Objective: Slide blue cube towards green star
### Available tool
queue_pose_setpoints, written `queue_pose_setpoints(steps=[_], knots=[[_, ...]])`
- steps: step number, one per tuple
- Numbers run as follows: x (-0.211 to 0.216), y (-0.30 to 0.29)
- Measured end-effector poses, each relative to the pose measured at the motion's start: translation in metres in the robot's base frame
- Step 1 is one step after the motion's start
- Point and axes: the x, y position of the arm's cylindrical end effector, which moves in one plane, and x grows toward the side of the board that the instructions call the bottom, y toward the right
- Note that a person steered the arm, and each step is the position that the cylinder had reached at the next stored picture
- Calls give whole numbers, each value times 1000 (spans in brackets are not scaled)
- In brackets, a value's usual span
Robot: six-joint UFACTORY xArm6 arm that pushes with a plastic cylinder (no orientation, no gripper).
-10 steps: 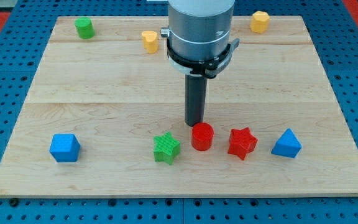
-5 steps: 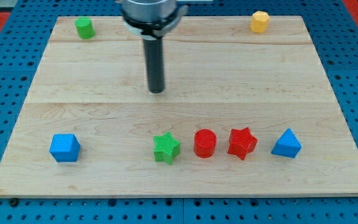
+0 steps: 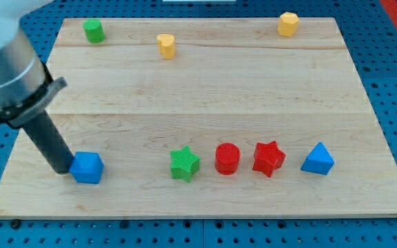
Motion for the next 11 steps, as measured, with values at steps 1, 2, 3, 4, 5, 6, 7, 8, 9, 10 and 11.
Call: queue_pose_setpoints(steps=[1, 2, 3, 4, 5, 6, 7, 8, 9, 10, 11], knots=[[12, 1], [12, 1], [9, 13], [9, 46], [7, 63], [-10, 49], [-24, 47], [-24, 66], [-24, 79], [-29, 78], [-43, 87]])
